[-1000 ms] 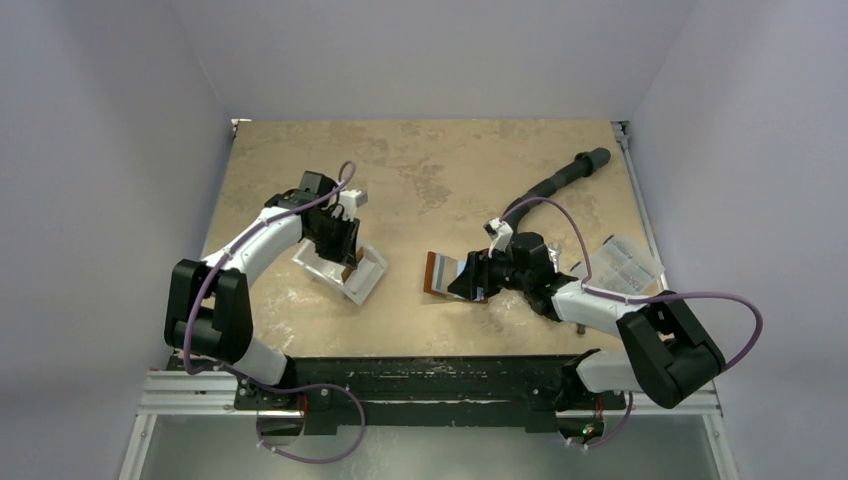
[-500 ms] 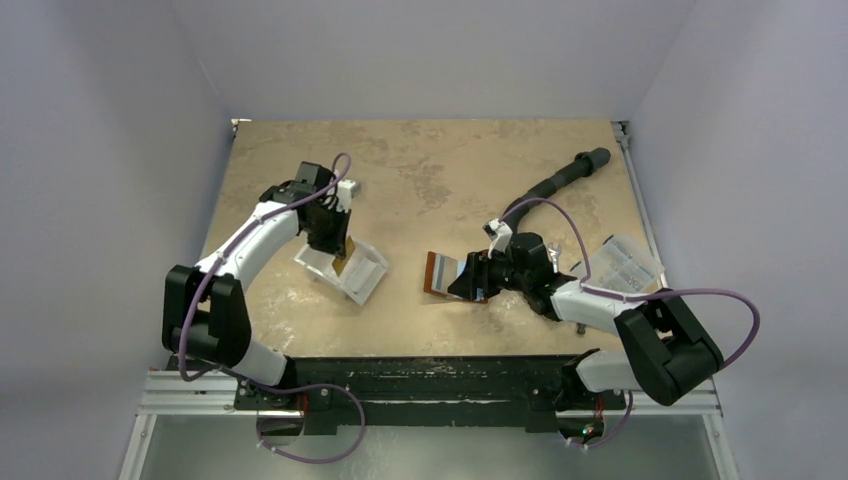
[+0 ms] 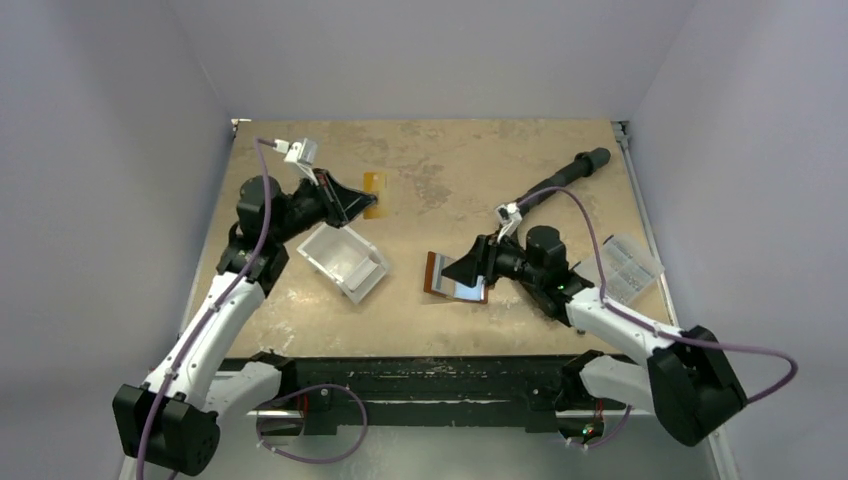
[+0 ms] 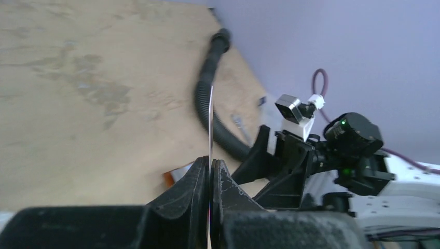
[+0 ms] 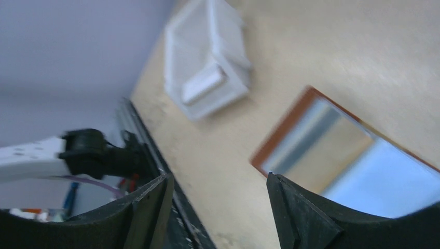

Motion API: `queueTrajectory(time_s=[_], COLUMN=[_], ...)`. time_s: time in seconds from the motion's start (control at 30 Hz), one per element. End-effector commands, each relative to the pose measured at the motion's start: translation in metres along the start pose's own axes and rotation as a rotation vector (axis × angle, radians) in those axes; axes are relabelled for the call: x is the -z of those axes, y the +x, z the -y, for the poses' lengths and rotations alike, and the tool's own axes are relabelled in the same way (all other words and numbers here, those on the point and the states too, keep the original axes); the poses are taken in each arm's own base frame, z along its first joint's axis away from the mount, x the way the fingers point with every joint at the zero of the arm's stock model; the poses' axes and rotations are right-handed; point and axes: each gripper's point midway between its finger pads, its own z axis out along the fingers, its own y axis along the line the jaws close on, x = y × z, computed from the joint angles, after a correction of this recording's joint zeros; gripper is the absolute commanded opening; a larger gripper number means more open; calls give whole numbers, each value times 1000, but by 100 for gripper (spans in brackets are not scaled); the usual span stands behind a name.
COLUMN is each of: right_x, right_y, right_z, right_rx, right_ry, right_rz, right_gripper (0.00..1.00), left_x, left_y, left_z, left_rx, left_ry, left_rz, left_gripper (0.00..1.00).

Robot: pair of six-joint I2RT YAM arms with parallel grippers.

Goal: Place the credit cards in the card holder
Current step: Pick up the credit card from the storage box, then insert the credit card into the card holder.

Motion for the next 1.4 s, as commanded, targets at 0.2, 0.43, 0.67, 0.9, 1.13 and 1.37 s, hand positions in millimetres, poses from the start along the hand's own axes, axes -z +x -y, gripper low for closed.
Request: queueTrajectory(time_s=[0.2, 0.43, 0.67, 0.9, 1.13, 1.37], right_x=[52, 66, 75, 70, 71, 65], right_y=[-102, -105, -95, -85, -79, -69], right_z=[-134, -140, -132, -118, -112, -59], right_rx=[-116, -207, -240, -218, -200, -132], right_ry=[-448, -517, -500, -441, -424, -107], right_rz=[307, 377, 414, 408, 414, 420], right_gripper=[86, 67, 22, 16, 8, 0], left_x=[-11, -12, -14, -22, -30, -73], left_y=[28, 61, 72, 97, 110, 160], left_z=[130, 145, 139, 146, 151, 100], left_rx=[297, 373, 408, 433, 449, 392], left_ry=[614, 693, 683, 694, 705, 332], left_rz=[128, 124, 126, 62, 34, -162], left_gripper=[0, 0, 0, 0, 0, 34])
